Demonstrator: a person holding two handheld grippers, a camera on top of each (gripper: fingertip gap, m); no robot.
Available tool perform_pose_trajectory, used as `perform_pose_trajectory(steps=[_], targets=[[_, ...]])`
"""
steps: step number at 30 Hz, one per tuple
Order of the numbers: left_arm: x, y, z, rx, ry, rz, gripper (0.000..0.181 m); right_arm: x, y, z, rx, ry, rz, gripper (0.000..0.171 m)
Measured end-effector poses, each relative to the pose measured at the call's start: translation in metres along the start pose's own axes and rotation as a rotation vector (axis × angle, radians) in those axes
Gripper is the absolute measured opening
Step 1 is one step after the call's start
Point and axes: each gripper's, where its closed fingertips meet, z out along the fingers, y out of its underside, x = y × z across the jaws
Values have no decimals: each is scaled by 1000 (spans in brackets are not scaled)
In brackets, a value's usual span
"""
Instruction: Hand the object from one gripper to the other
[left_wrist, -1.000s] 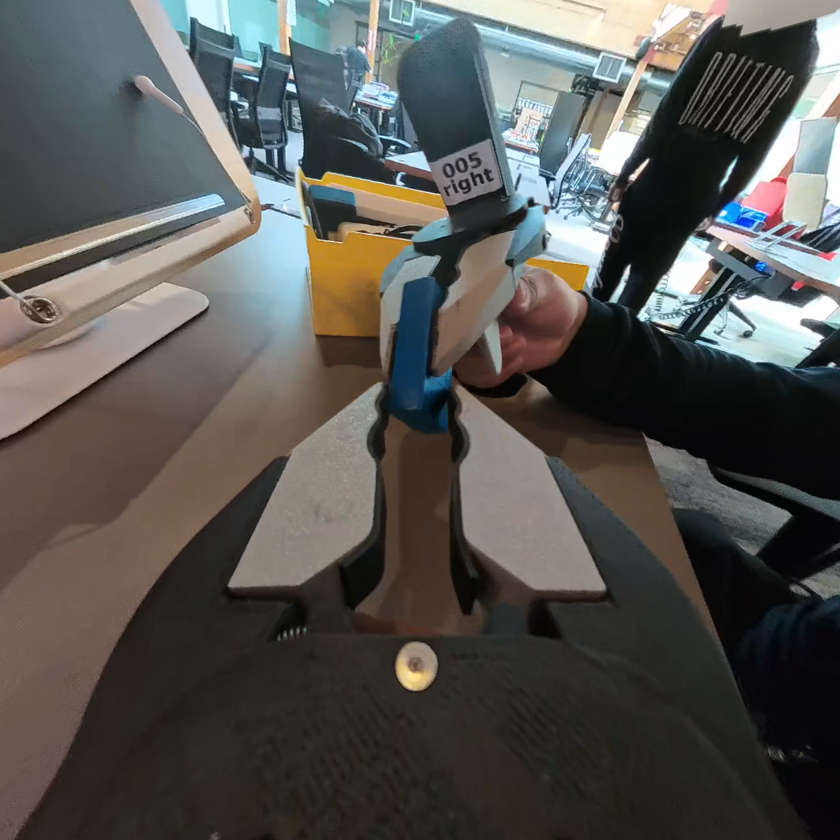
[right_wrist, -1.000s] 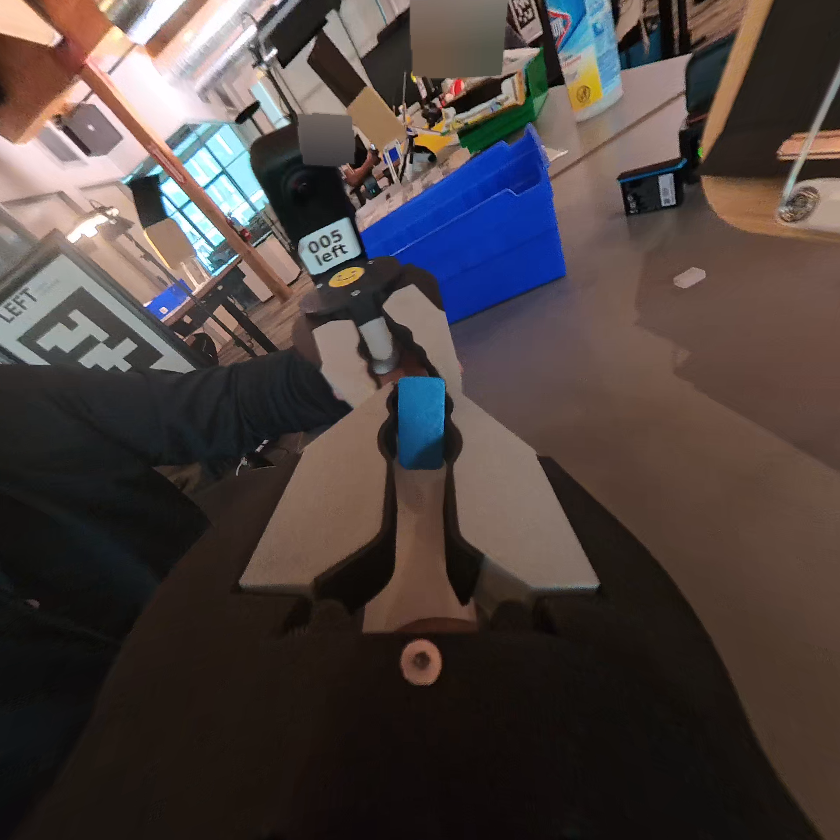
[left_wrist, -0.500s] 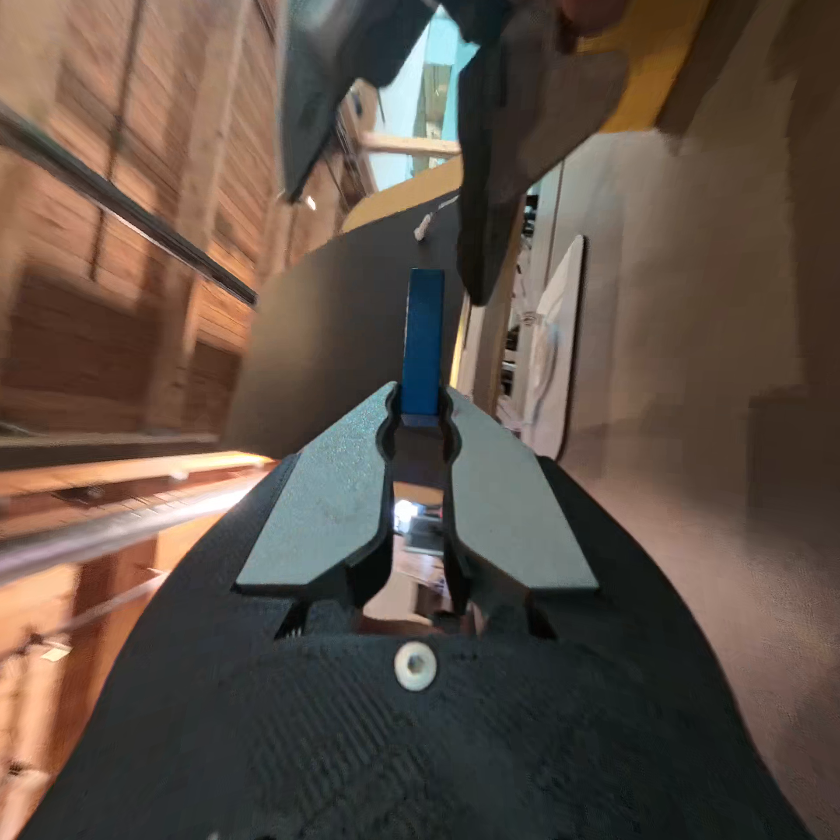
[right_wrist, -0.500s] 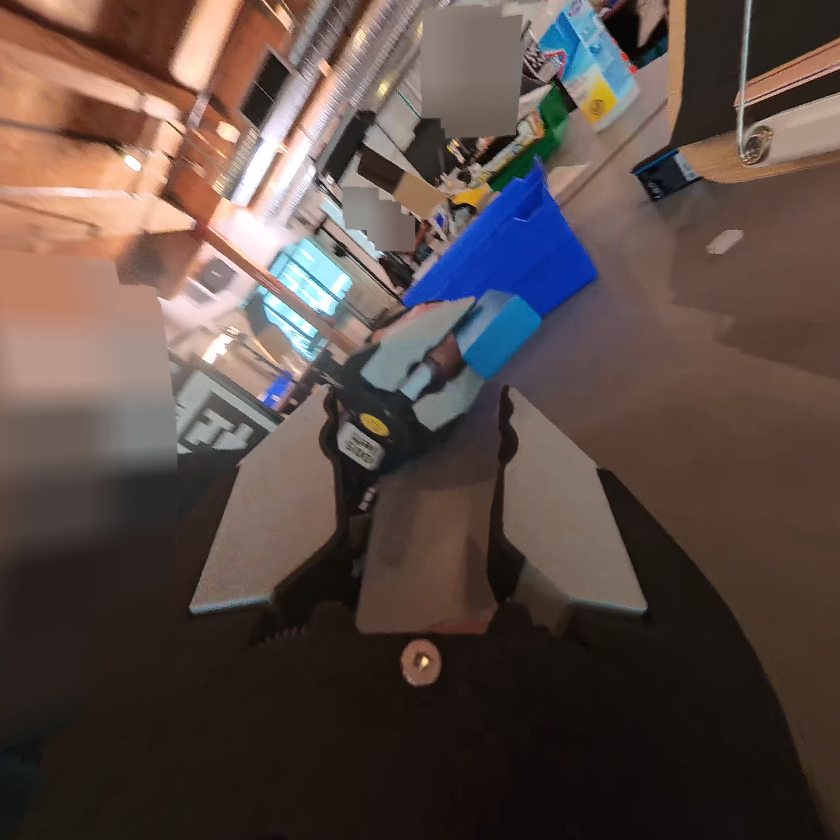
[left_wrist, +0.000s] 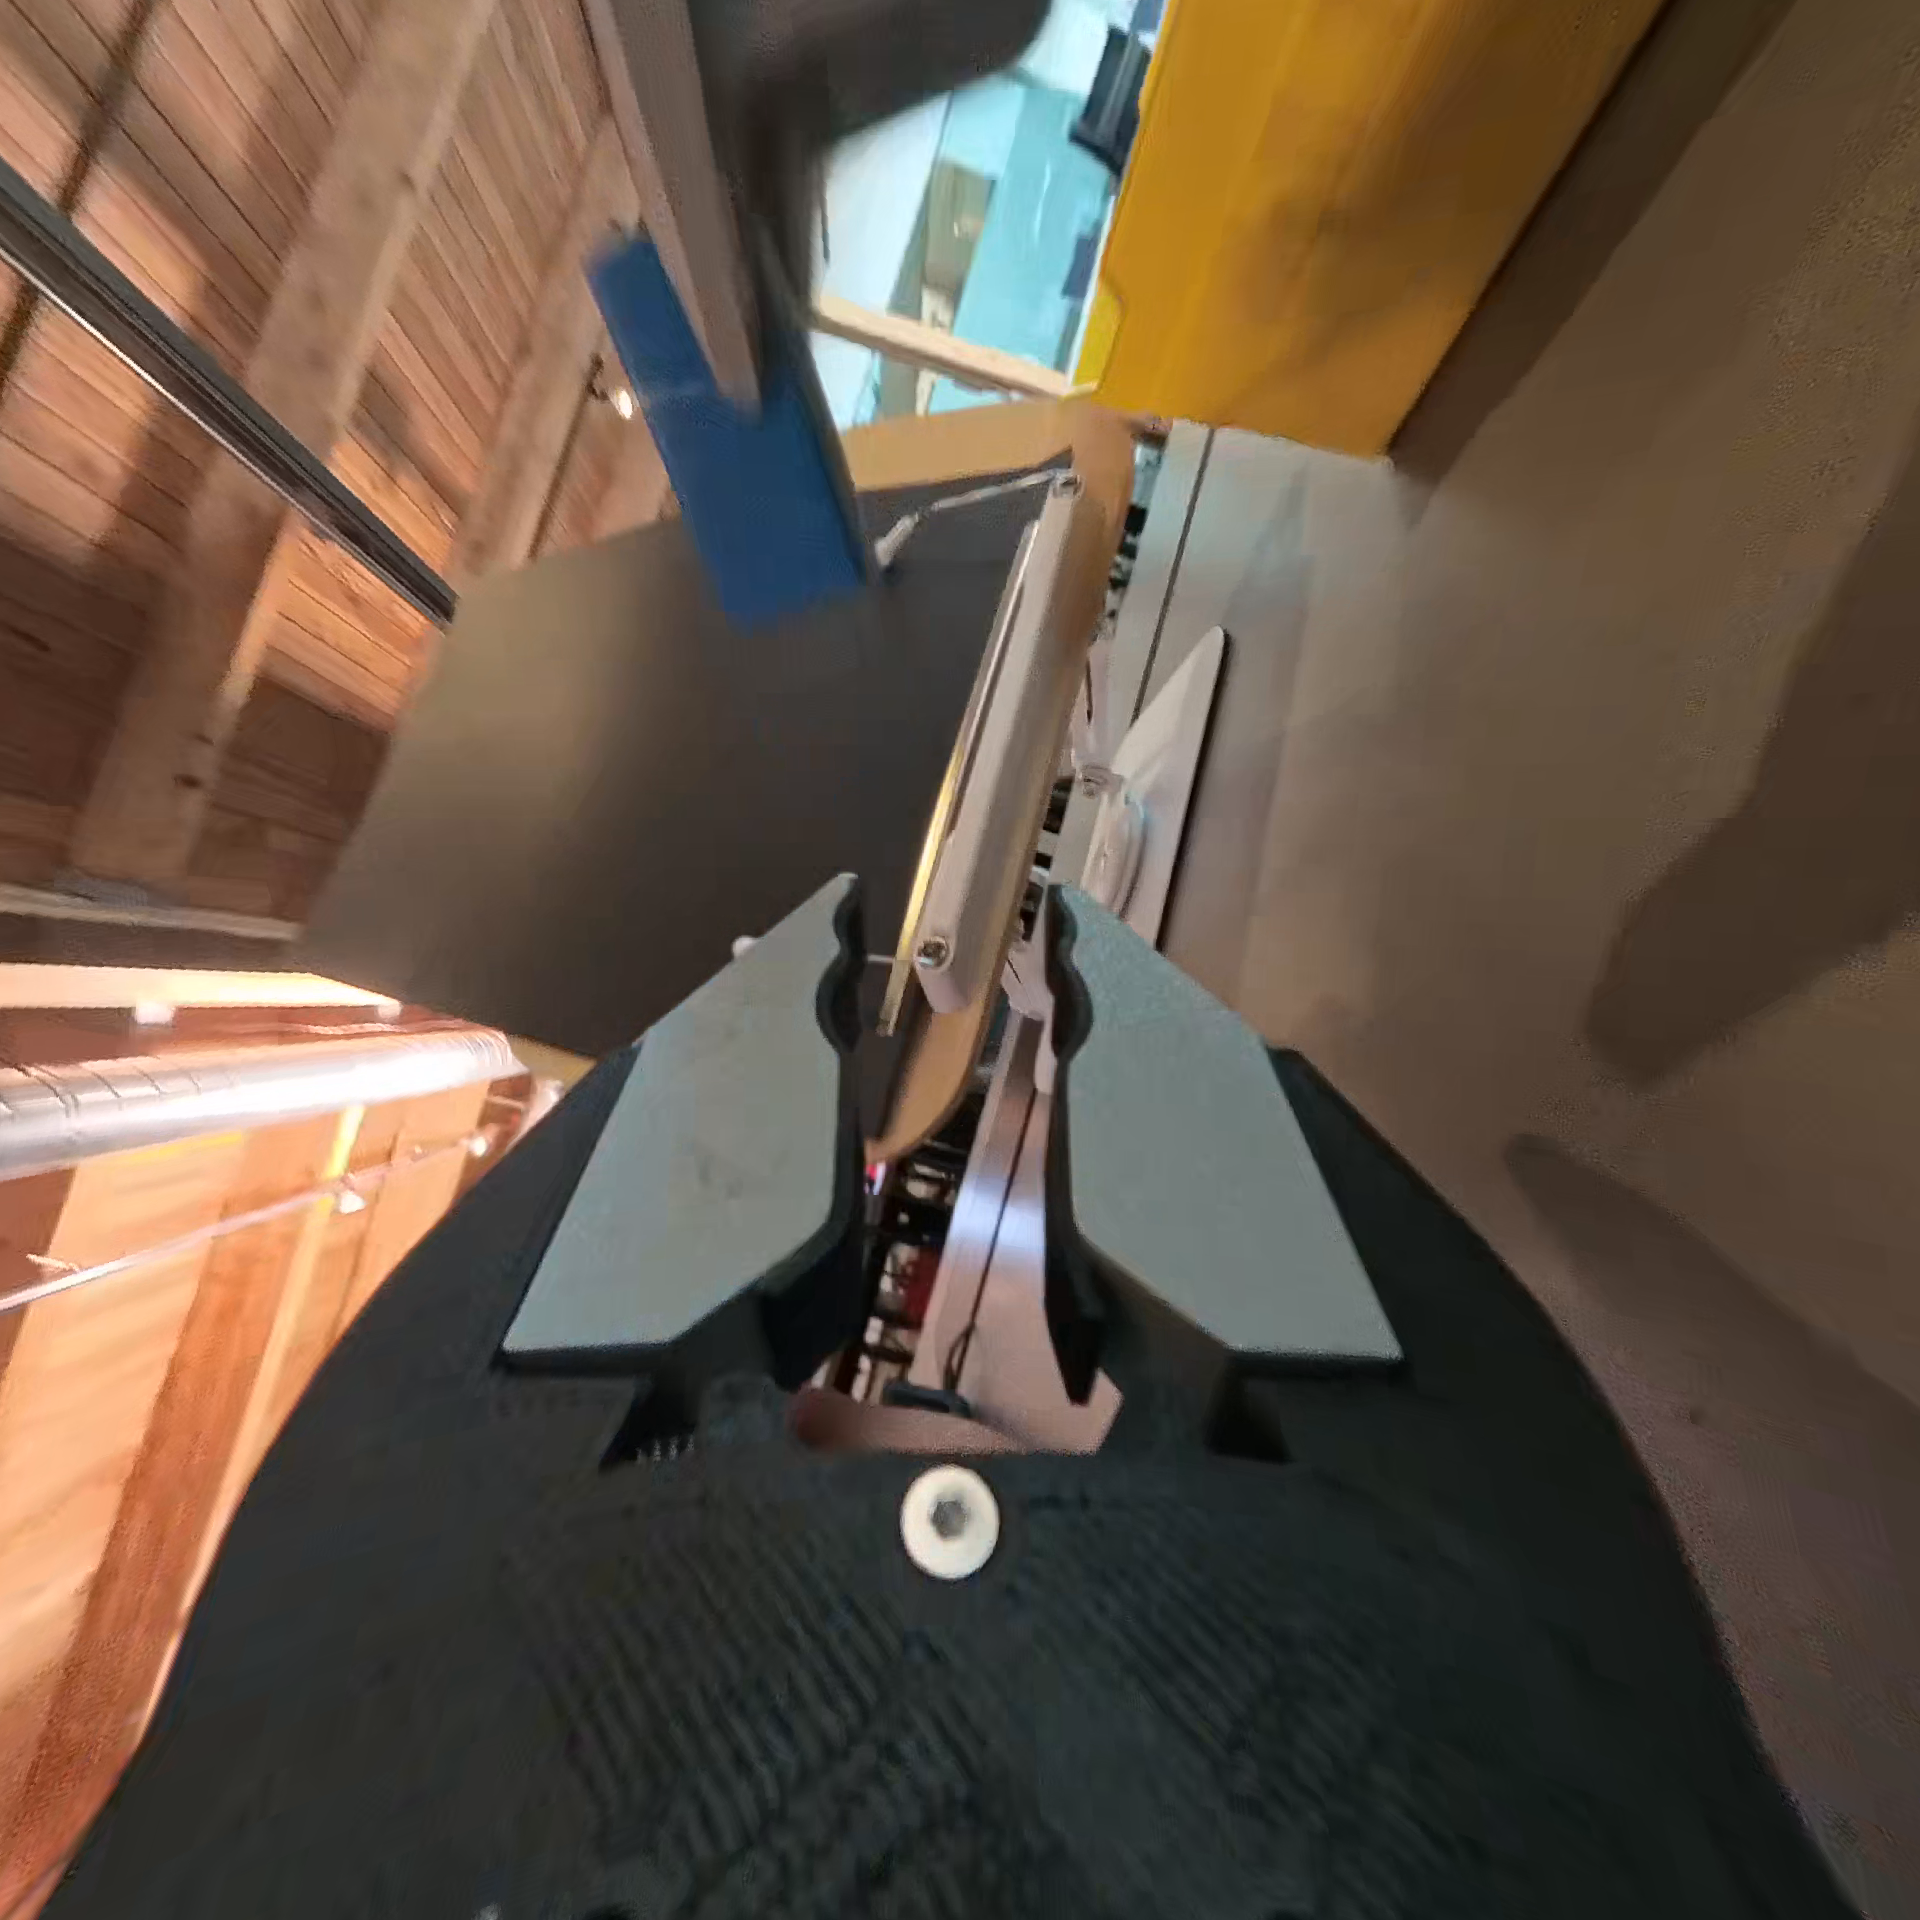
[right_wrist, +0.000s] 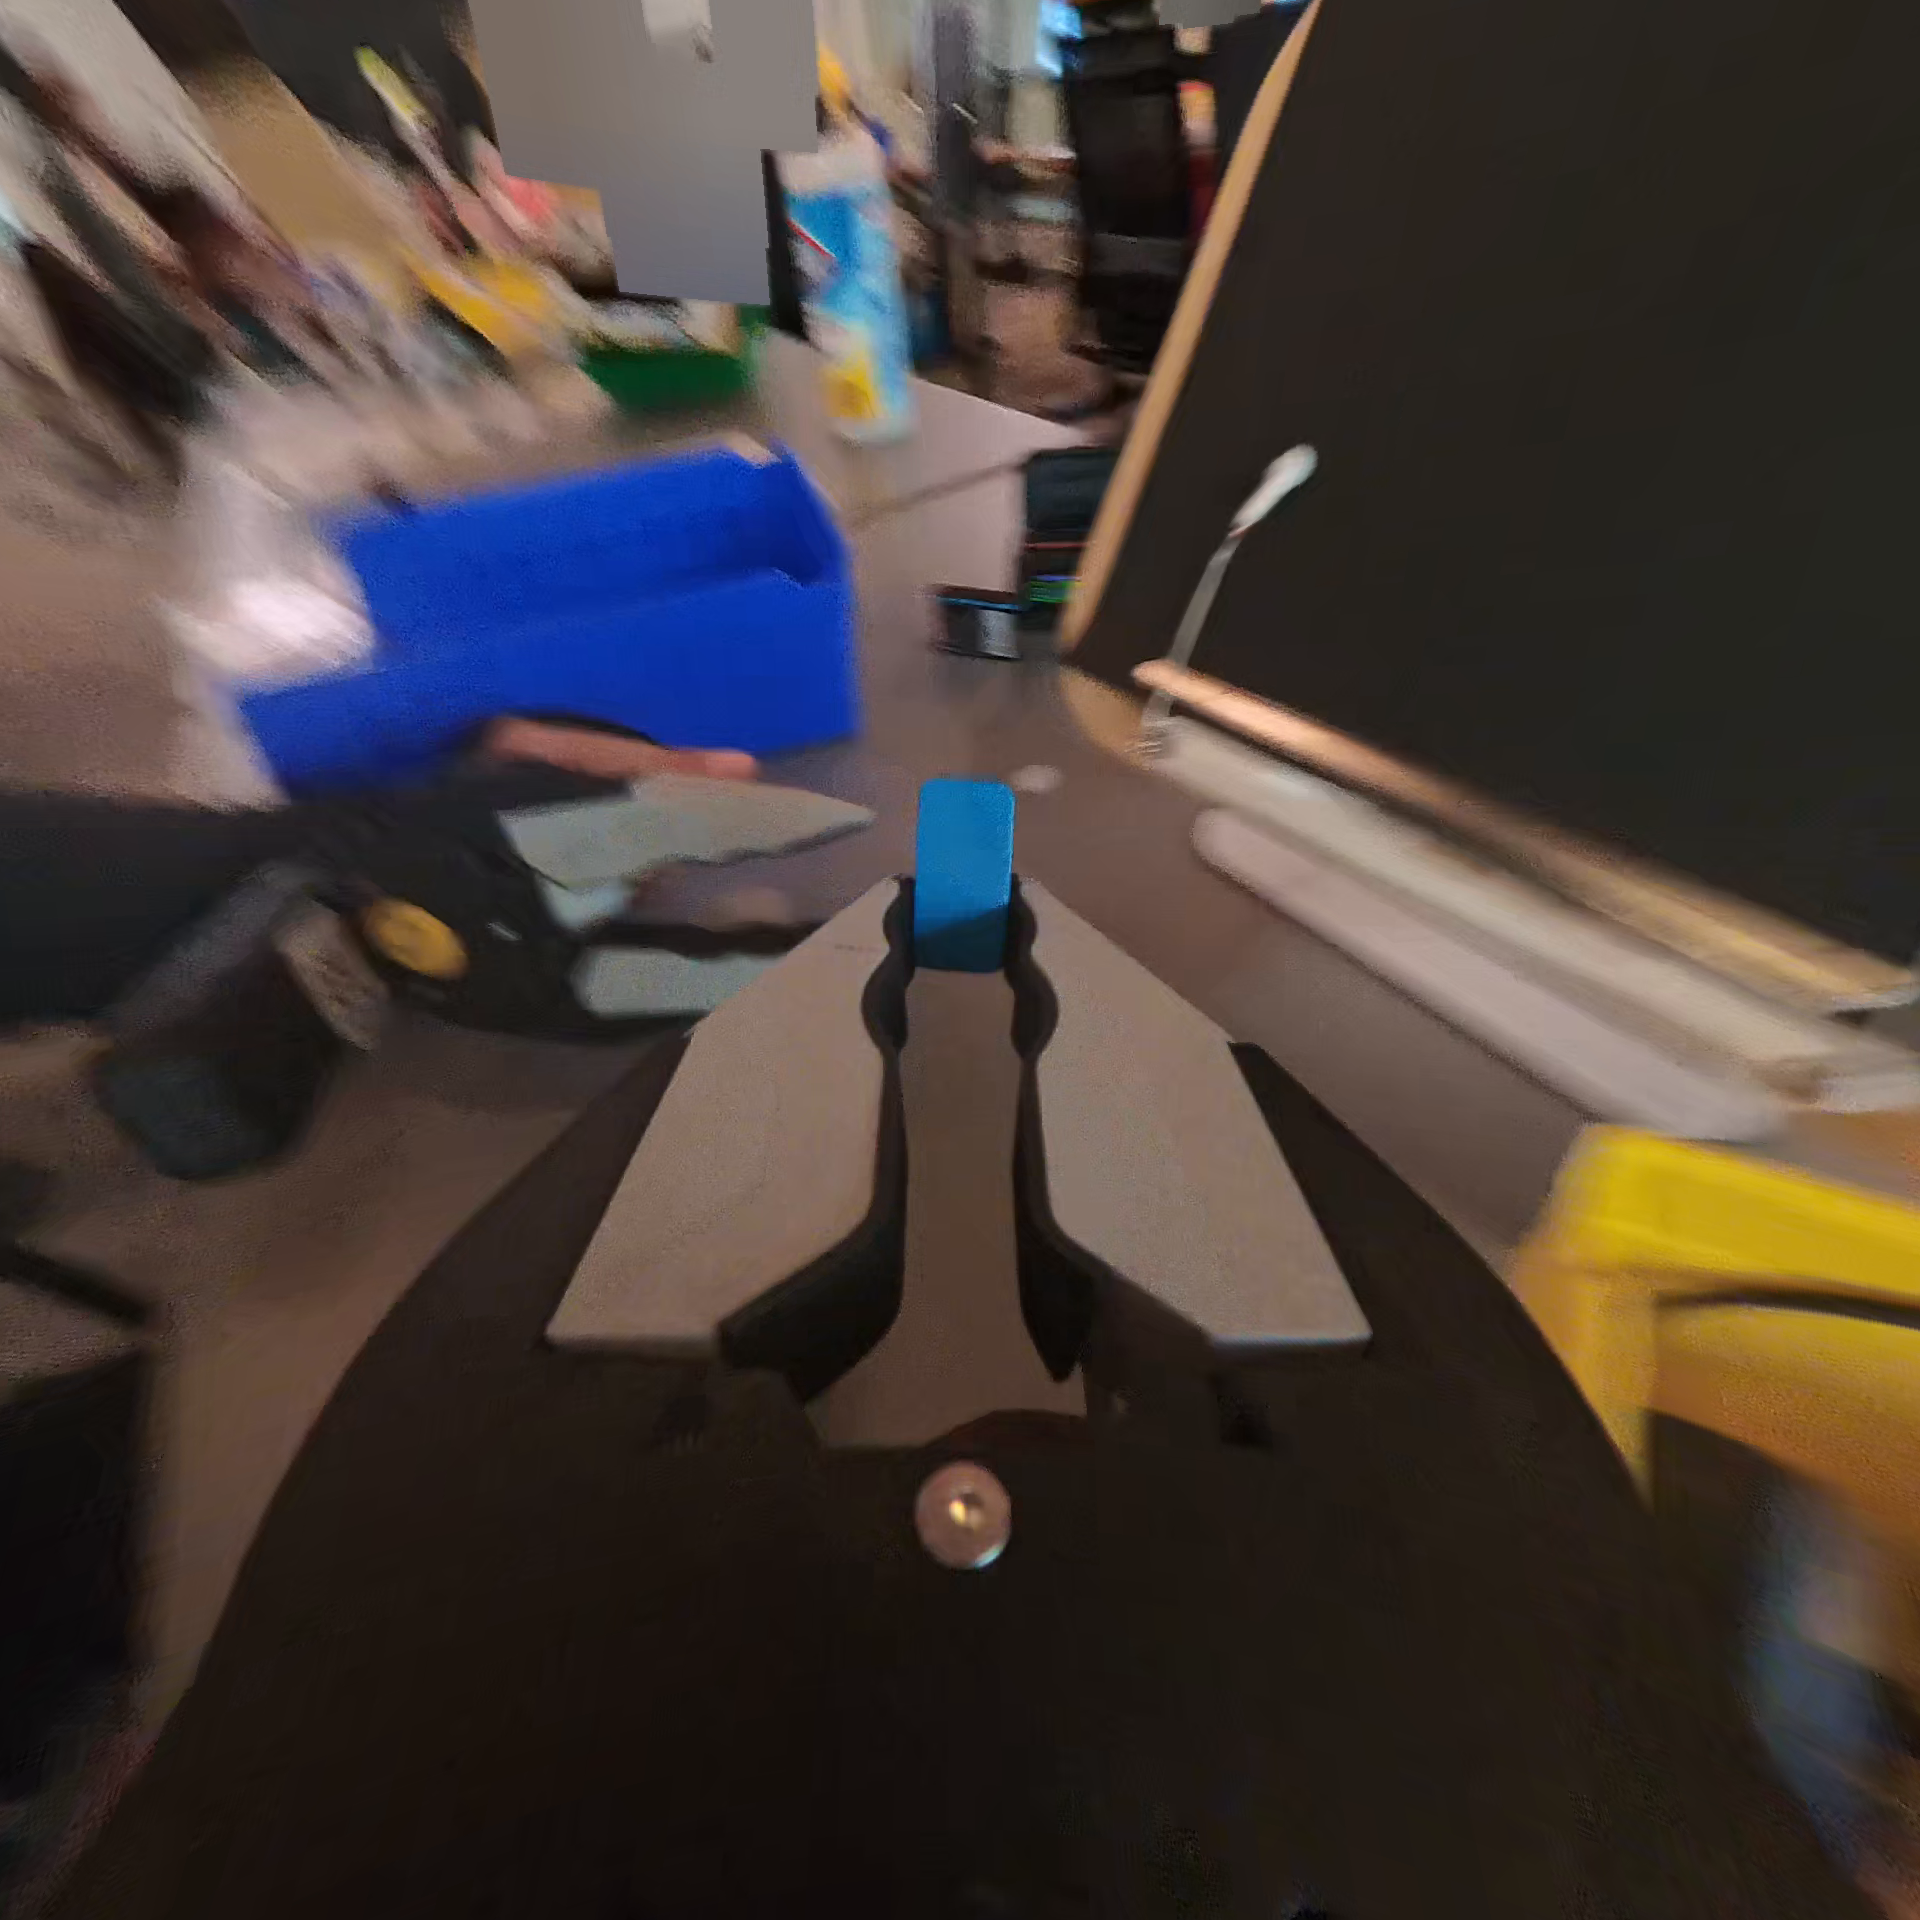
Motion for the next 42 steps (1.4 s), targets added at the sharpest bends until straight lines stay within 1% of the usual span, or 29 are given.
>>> perform_pose_trajectory(steps=[2, 3, 5, 8, 9, 11, 12, 13, 14, 15, 17, 21, 24, 26, 27, 29, 30, 33, 35, 37, 39, 42], targets=[[2, 7, 3, -30, 13, -28, 25, 20, -13, -28, -113, 207, -280, 12], [5, 11, 4, -45, 31, -51, 23, 32, -17, -43, -198, 279, -379, 12], [10, 19, 6, -77, 63, -97, 23, 60, -17, -72, -389, 380, -466, 12], [13, 23, 7, -95, 90, -137, 23, 102, -14, -114, -637, 508, -459, 12], [14, 23, 7, -100, 98, -150, 23, 109, -6, -124, -728, 506, -423, 12], [18, 26, 7, -122, 125, -189, 24, 111, 25, -139, -912, 443, -236, 12], [21, 27, 8, -131, 139, -202, 25, 115, 40, -143, -977, 442, -161, 16], [24, 29, 8, -147, 153, -212, 26, 122, 53, -147, -1030, 468, -125, 33], [26, 32, 9, -165, 165, -219, 27, 127, 65, -150, -1076, 494, -113, 41], [29, 34, 9, -177, 177, -224, 27, 131, 70, -151, -1096, 523, -114, 43], [33, 37, 9, -196, 198, -232, 27, 129, 55, -141, -1022, 564, -143, 46], [34, 49, 10, -250, 208, -256, 26, 100, -32, -107, -705, 593, -248, 50], [33, 54, 10, -267, 213, -298, 27, 63, -82, -90, -527, 509, -208, 65], [33, 57, 9, -280, 222, -308, 27, 39, -101, -82, -432, 440, -192, 66], [35, 58, 8, -286, 232, -314, 26, 26, -103, -77, -395, 391, -173, 66], [38, 58, 8, -295, 245, -326, 27, 6, -89, -65, -364, 305, -112, 68], [38, 57, 8, -295, 249, -326, 27, 0, -71, -58, -376, 279, -83, 70], [41, 53, 8, -302, 268, -327, 27, -7, 9, -33, -470, 249, -8, 67], [40, 49, 6, -296, 270, -318, 27, -19, 67, -11, -538, 178, 100, 64], [41, 45, 4, -291, 284, -335, 27, -27, 107, 6, -561, 147, 192, 62], [45, 46, 3, -301, 307, -356, 28, -33, 124, 20, -527, 127, 247, 60], [46, 57, 2, -335, 299, -379, 28, -33, 129, 30, -445, 149, 266, 56]])
